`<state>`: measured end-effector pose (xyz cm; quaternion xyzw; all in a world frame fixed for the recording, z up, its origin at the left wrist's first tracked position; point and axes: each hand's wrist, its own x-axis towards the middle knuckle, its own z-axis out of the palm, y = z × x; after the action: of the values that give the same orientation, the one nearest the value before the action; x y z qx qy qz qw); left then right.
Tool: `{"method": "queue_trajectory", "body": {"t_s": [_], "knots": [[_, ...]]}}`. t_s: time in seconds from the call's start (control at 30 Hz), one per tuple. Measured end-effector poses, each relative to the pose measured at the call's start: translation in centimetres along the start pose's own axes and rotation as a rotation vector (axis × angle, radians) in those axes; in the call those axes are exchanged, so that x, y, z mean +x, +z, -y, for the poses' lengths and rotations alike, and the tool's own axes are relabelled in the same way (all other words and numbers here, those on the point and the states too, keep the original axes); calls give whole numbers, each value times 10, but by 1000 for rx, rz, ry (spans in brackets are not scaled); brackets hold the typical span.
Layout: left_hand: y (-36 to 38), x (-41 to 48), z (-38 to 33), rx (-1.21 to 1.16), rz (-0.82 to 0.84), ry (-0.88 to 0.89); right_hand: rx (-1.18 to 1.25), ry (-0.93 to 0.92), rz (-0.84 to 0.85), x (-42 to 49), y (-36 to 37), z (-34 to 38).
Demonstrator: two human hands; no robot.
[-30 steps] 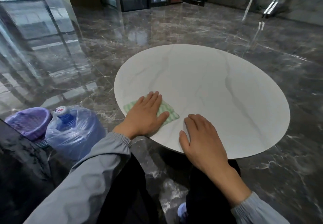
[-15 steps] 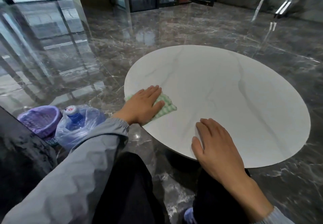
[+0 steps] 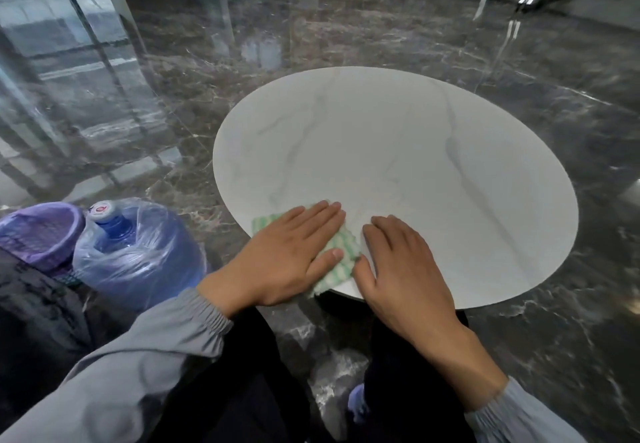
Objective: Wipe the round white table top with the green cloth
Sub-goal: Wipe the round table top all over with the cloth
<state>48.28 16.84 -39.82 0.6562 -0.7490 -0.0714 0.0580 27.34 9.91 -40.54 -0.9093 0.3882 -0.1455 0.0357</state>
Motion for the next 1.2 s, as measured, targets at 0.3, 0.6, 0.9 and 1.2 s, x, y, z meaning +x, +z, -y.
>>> {"method": "queue_trajectory", "body": {"t_s": [0.3, 0.6, 0.9, 1.2], "knots": [[-32, 57, 118, -6, 27, -212, 2, 7, -3, 4, -1, 1], [-43, 106, 169, -35, 6, -348, 62, -19, 128, 88, 10, 32], [-51, 136, 214, -5, -12, -408, 86, 27, 74, 123, 29, 24], [-56, 138, 216, 33, 21, -398, 74, 50, 67, 123, 27, 25]]}}
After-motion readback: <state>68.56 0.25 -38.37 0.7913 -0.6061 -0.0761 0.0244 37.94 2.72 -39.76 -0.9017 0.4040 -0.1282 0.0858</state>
